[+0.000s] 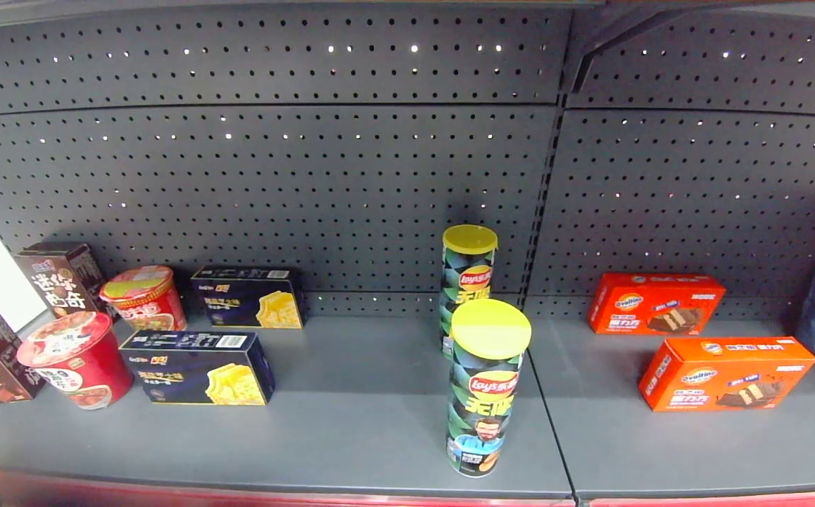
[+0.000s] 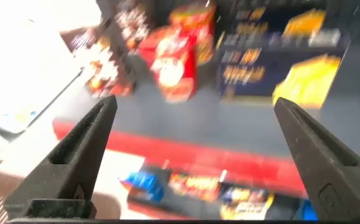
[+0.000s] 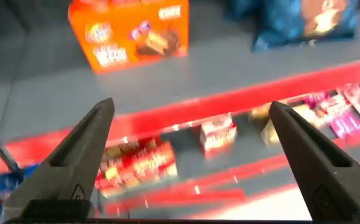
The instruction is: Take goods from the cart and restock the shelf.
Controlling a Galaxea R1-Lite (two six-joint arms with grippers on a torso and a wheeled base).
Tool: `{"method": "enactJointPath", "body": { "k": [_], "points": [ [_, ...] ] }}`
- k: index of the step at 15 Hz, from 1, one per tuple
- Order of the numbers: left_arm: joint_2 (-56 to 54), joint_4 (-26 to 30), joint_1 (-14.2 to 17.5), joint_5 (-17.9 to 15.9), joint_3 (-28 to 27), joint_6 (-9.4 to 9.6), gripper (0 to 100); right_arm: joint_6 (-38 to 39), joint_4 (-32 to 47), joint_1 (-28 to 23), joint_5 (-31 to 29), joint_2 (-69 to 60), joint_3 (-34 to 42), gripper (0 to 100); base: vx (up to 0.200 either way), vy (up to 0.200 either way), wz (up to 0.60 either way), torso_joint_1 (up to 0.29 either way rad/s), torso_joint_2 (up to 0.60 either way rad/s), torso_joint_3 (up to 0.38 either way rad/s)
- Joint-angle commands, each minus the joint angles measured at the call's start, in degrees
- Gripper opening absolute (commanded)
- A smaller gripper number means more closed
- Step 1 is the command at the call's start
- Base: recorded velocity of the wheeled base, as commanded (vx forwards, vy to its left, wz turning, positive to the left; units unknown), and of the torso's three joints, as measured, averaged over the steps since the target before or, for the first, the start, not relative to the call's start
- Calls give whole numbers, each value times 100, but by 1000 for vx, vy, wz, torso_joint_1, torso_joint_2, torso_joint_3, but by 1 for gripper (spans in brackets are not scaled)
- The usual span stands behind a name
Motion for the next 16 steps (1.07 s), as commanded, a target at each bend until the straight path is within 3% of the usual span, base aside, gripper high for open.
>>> {"method": "enactJointPath", "body": {
  "k": [1,4,6,10,13,16],
  "points": [
    [-1652,998,42,-172,24,28,100,-40,-704,-121,433,-341,612,100,0,0,0,0,0,0],
    [-1635,963,42,-506,24,1,100,-58,-2278,-121,433,-333,1860,100,0,0,0,0,0,0],
    [-1644,945,42,-673,15,-113,100,-23,-2155,-121,407,-341,1851,100,0,0,0,0,0,0],
    [-1635,1016,42,-1868,94,-148,100,-418,-1750,-121,600,-333,1843,100,0,0,0,0,0,0],
    [-1644,954,42,-2158,428,-157,100,-427,-1750,-121,609,-333,1851,100,0,0,0,0,0,0],
    [-1635,1007,51,-2589,490,-403,100,-427,-1750,-121,609,-333,1851,100,0,0,0,0,0,0]
  ]
}}
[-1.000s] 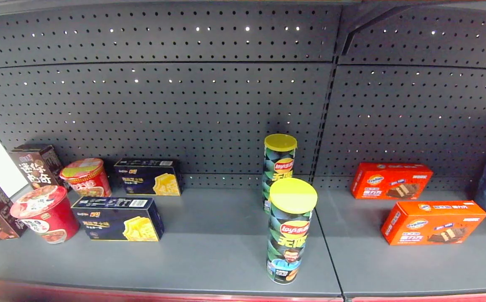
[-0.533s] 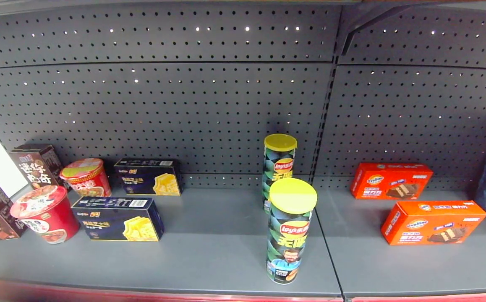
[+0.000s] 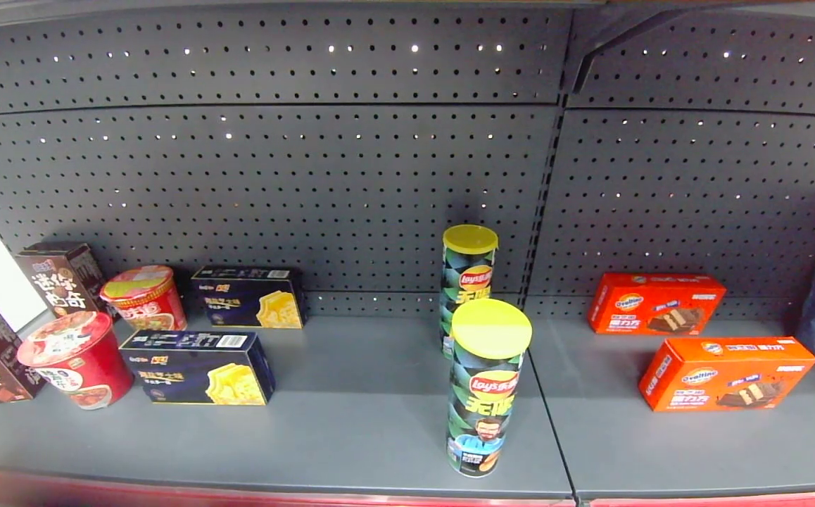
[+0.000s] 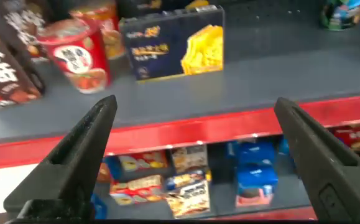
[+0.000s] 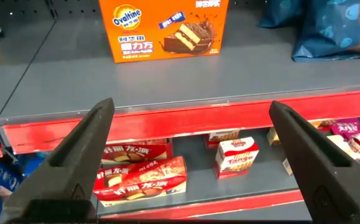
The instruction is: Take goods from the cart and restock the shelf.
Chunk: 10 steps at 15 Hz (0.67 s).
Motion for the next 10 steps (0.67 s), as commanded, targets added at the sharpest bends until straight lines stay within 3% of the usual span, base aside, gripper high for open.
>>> {"method": "enactJointPath", "body": {
  "k": [1,2,3,4,5,6,8,9,10],
  "points": [
    [44,12,16,-39,13,-97,100,0,1,-1,-2,33,2,100,0,0,0,0,0,0],
    [44,12,16,-39,13,-97,100,0,1,-1,-2,33,2,100,0,0,0,0,0,0],
    [44,-14,-2,-83,13,-466,100,0,1,-1,-2,33,-7,100,0,0,0,0,0,0],
    [44,-14,-2,-223,22,-492,100,0,1,-1,-2,33,2,100,0,0,0,0,0,0],
    [26,-32,7,-478,30,-422,100,-9,1,-1,7,33,-7,100,0,0,0,0,0,0],
    [9,-14,16,-654,22,-220,100,-9,1,-1,7,33,2,100,0,0,0,0,0,0],
    [106,47,191,-452,-5,-211,100,-9,1,-1,-2,33,2,100,0,0,0,0,0,0],
    [299,47,534,-144,-14,-317,100,-9,1,-1,-2,33,2,100,0,0,0,0,0,0],
    [378,38,868,-12,-5,-281,100,-9,1,-1,-2,33,2,100,0,0,0,0,0,0]
  ]
}}
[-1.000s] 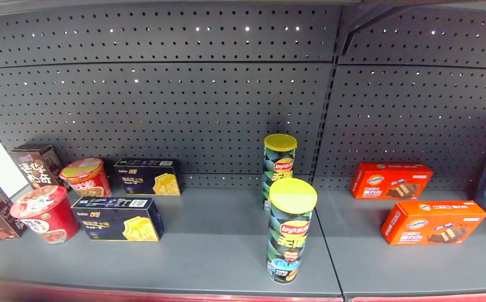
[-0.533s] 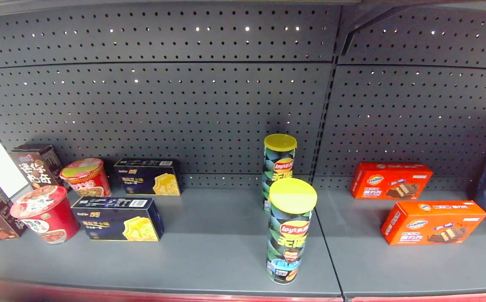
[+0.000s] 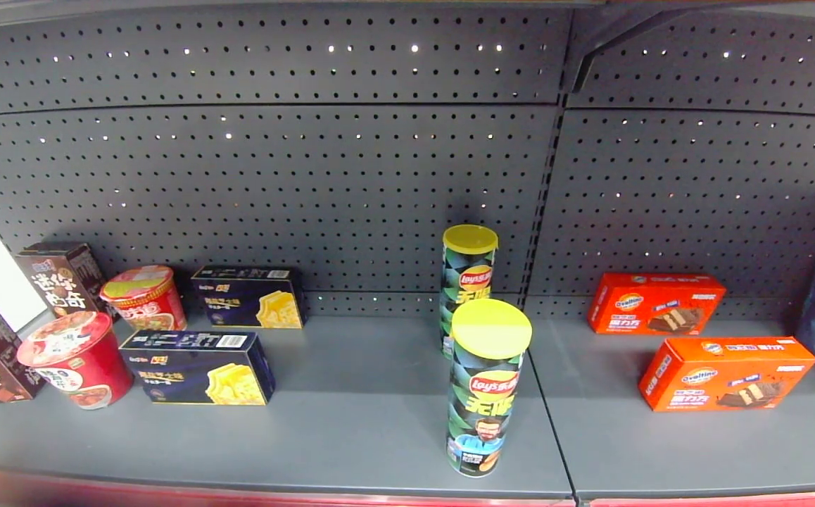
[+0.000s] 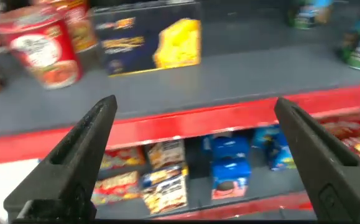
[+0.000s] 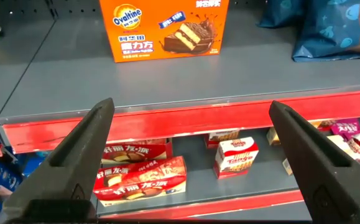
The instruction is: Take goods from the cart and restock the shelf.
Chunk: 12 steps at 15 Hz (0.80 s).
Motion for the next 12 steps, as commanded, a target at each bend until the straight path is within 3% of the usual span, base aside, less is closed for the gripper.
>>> {"method": "enactJointPath", "body": {
  "k": [1,2,3,4,6,10,12],
  "points": [
    [262,-8,457,176,-5,-16,100,-1,-1,-1,-2,28,1,100,0,0,0,0,0,0],
    [-19,-26,695,203,4,301,100,8,-1,-1,7,28,1,100,0,0,0,0,0,0],
    [-28,-43,695,563,4,441,100,8,-1,-1,-2,28,1,100,0,0,0,0,0,0],
    [-19,-26,695,915,4,433,100,8,-1,-1,-2,28,1,100,0,0,0,0,0,0],
    [-28,-113,703,1425,48,301,100,8,-1,-1,-2,28,1,100,0,0,0,0,0,0],
    [-19,-105,695,1521,48,116,100,8,-1,-1,-2,28,1,100,0,0,0,0,0,0],
    [-19,-61,668,1504,39,-130,100,-1,-1,-1,7,28,1,100,0,0,0,0,0,0]
  ]
}}
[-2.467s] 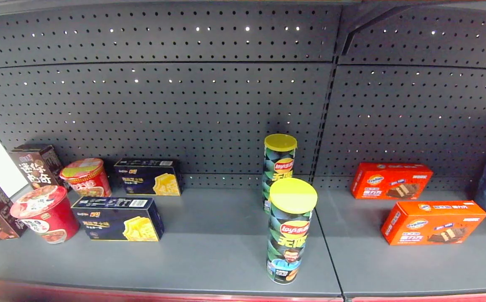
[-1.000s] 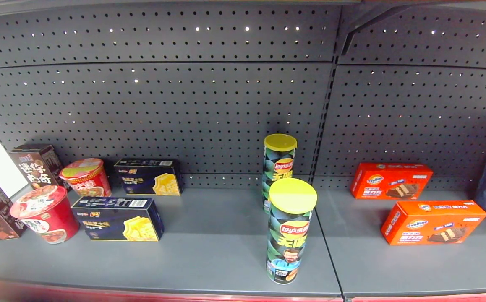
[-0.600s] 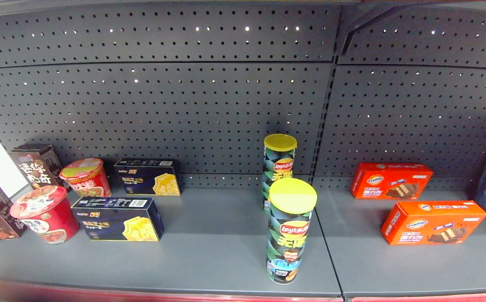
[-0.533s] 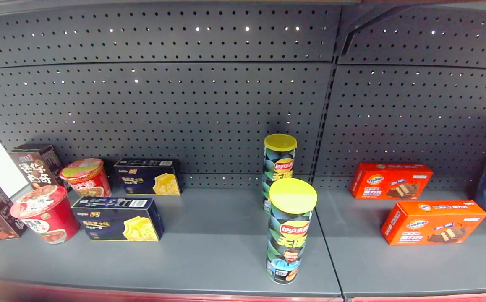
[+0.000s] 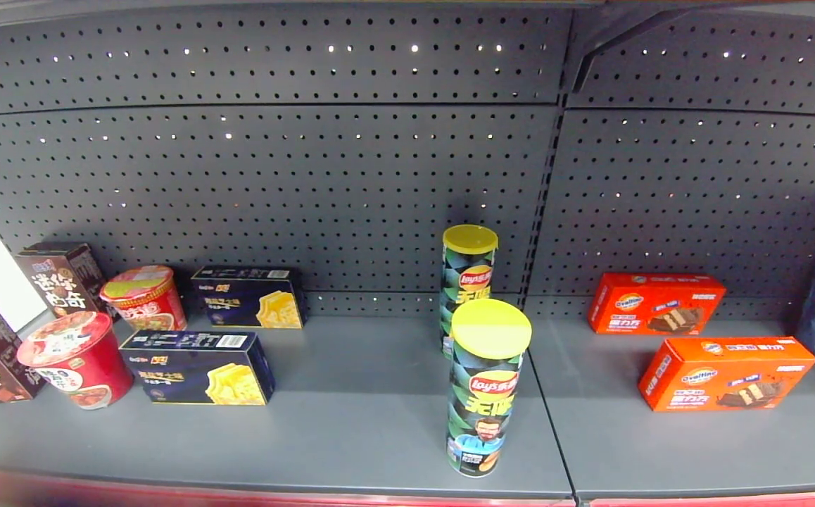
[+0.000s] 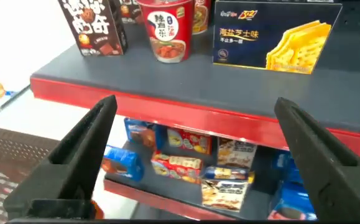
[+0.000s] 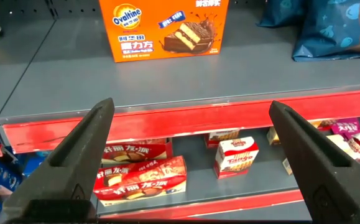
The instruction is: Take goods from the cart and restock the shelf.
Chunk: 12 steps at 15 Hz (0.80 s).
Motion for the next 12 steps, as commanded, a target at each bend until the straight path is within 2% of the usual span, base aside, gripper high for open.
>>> {"method": "enactJointPath", "body": {
  "k": [1,2,3,4,5,7,9,12],
  "points": [
    [18,-24,-26,-174,0,-176,100,-4,-1,-1,4,22,1,100,0,0,0,0,0,0],
    [18,-50,-26,-376,18,-290,100,-13,-1,-1,4,22,1,100,0,0,0,0,0,0],
    [9,-32,-17,-455,27,-229,100,-13,-1,-1,4,22,1,100,0,0,0,0,0,0],
    [9,-32,-17,-455,27,-229,100,-13,-1,-1,4,22,1,100,0,0,0,0,0,0],
    [9,3,-17,-438,27,-123,100,-4,-1,-1,4,22,1,100,0,0,0,0,0,0],
    [9,20,-17,-455,27,-141,100,-13,-1,-1,13,22,1,100,0,0,0,0,0,0],
    [9,29,-17,-473,27,-123,100,-13,-1,-1,13,22,1,100,-200,0,0,2,5,7],
    [9,29,-17,-473,27,-141,100,-13,-1,-1,13,22,1,100,0,0,0,0,0,0]
  ]
}}
